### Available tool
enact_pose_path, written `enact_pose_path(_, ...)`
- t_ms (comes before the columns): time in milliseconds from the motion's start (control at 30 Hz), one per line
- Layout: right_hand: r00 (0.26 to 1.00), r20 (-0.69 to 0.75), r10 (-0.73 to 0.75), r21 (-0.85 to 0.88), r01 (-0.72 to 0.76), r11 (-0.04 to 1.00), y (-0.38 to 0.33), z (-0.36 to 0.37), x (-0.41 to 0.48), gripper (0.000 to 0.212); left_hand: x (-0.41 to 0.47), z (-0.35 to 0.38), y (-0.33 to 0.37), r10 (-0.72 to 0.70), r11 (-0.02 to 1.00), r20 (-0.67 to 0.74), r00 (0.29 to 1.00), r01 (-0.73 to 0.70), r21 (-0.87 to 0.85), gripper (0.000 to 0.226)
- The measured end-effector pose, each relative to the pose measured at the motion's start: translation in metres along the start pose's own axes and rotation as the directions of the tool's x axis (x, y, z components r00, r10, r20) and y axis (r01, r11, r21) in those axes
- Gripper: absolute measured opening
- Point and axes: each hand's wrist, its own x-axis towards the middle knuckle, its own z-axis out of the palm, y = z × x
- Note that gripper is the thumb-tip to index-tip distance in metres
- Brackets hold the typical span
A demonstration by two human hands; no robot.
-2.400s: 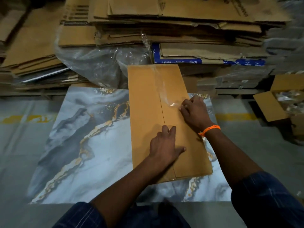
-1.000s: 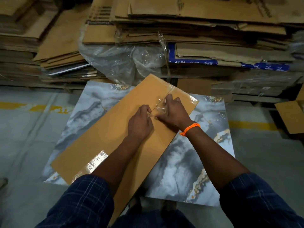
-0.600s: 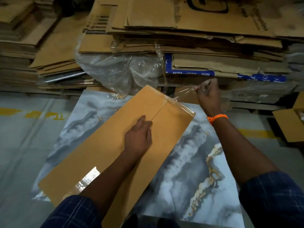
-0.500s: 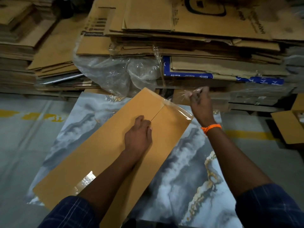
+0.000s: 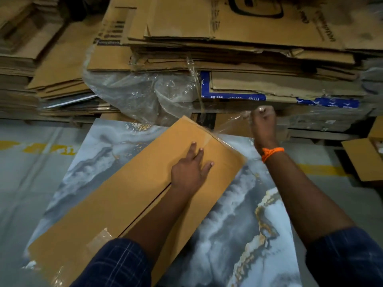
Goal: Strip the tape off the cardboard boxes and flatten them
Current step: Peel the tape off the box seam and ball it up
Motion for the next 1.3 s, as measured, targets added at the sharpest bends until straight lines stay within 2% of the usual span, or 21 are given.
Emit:
enact_pose_path(167, 0.991, -0.014, -0.136, -0.236, 0.129, 0.963, -0.003, 0.002, 0.025, 0.018, -0.002, 0.005, 0.004, 0.006, 1.000, 0.018, 1.000, -0.006, 0.009, 0.070)
enact_pose_path(233, 0.959, 0.126, -0.255, -0.360, 0.284, 0.889, -0.001, -0.002, 0.016, 0.012, 0.000, 0.001, 0.004, 0.022, 1.000, 0.027, 0.999, -0.022, 0.018, 0.069)
enact_pose_path(300, 0.862, 0.400, -0.311, -0.469, 0.484, 0.739, -0.004, -0.009, -0.004, 0.016, 0.004, -0.005, 0.005, 0.023, 1.000, 0.050, 0.998, -0.023, -0.015, 0.068)
enact_pose_path(367, 0.710, 0.642, -0.290, -0.446, 0.653, 0.611, -0.011, -0.015, -0.039, 0.014, 0.010, -0.013, 0.006, -0.006, 0.991, 0.066, 0.998, 0.015, -0.135, 0.067)
enact_pose_path(433, 0.554, 0.796, -0.242, -0.333, 0.736, 0.589, -0.021, -0.021, -0.080, 0.024, 0.015, -0.020, 0.008, -0.009, 0.956, 0.025, 1.000, 0.016, -0.293, 0.077)
enact_pose_path(467, 0.498, 0.842, -0.208, -0.283, 0.735, 0.616, -0.023, -0.024, -0.096, 0.026, 0.016, -0.022, 0.011, 0.010, 0.931, -0.023, 1.000, -0.018, -0.365, 0.085)
enact_pose_path(533, 0.417, 0.893, -0.167, -0.233, 0.748, 0.622, -0.021, -0.026, -0.117, 0.021, 0.014, -0.026, 0.017, 0.093, 0.899, -0.103, 0.990, -0.128, -0.418, 0.088)
enact_pose_path(567, 0.404, 0.901, -0.158, -0.236, 0.762, 0.603, -0.020, -0.026, -0.121, 0.021, 0.015, -0.027, 0.018, 0.139, 0.899, -0.095, 0.986, -0.166, -0.405, 0.083)
enact_pose_path(633, 0.458, 0.868, -0.195, -0.278, 0.771, 0.573, -0.017, -0.027, -0.120, 0.025, 0.021, -0.024, 0.016, 0.191, 0.901, -0.038, 0.981, -0.191, -0.389, 0.057)
enact_pose_path(700, 0.545, 0.770, -0.332, -0.344, 0.792, 0.504, -0.013, -0.033, -0.117, 0.032, 0.026, -0.019, 0.017, 0.138, 0.855, -0.171, 0.976, -0.204, -0.477, 0.020)
enact_pose_path(767, 0.614, 0.648, -0.451, -0.424, 0.782, 0.456, -0.012, -0.043, -0.122, 0.030, 0.027, -0.012, 0.029, 0.057, 0.792, -0.277, 0.959, -0.213, -0.572, 0.023)
enact_pose_path(800, 0.639, 0.570, -0.517, -0.447, 0.769, 0.458, -0.012, -0.050, -0.127, 0.028, 0.028, -0.009, 0.034, -0.003, 0.776, -0.267, 0.964, -0.166, -0.609, 0.025)
enact_pose_path(833, 0.694, 0.453, -0.559, -0.452, 0.719, 0.528, -0.017, -0.059, -0.132, 0.030, 0.030, -0.006, 0.037, -0.101, 0.744, -0.226, 0.969, -0.078, -0.664, 0.025)
enact_pose_path(900, 0.825, 0.108, -0.556, -0.345, 0.555, 0.757, -0.032, -0.083, -0.136, 0.044, 0.036, -0.009, 0.031, -0.334, 0.641, -0.103, 0.937, 0.146, -0.754, 0.024)
enact_pose_path(933, 0.839, -0.034, -0.544, -0.301, 0.510, 0.806, -0.038, -0.096, -0.131, 0.045, 0.038, -0.015, 0.026, -0.370, 0.623, -0.074, 0.926, 0.188, -0.759, 0.024)
enact_pose_path(967, 0.843, -0.087, -0.531, -0.303, 0.486, 0.820, -0.038, -0.105, -0.122, 0.041, 0.041, -0.019, 0.022, -0.364, 0.620, -0.052, 0.930, 0.201, -0.758, 0.024)
enact_pose_path(1033, 0.896, 0.062, -0.439, -0.426, 0.421, 0.801, -0.020, -0.109, -0.103, 0.035, 0.047, -0.031, 0.025, -0.354, 0.533, 0.045, 0.934, 0.241, -0.811, 0.030)
enact_pose_path(1100, 0.930, 0.279, -0.239, -0.556, 0.360, 0.749, 0.010, -0.091, -0.091, 0.049, 0.048, -0.042, 0.040, -0.389, 0.310, 0.233, 0.891, 0.365, -0.878, 0.057)
enact_pose_path(1167, 0.896, 0.431, -0.102, -0.650, 0.387, 0.654, 0.038, -0.062, -0.086, 0.068, 0.048, -0.042, 0.048, -0.387, 0.106, 0.377, 0.842, 0.446, -0.889, 0.078)
enact_pose_path(1233, 0.865, 0.500, -0.040, -0.701, 0.431, 0.569, 0.058, -0.035, -0.084, 0.070, 0.045, -0.038, 0.048, -0.384, 0.046, 0.408, 0.828, 0.458, -0.888, 0.082)
enact_pose_path(1300, 0.855, 0.515, -0.066, -0.735, 0.480, 0.478, 0.065, -0.020, -0.079, 0.043, 0.040, -0.038, 0.050, -0.389, 0.072, 0.378, 0.840, 0.437, -0.897, 0.082)
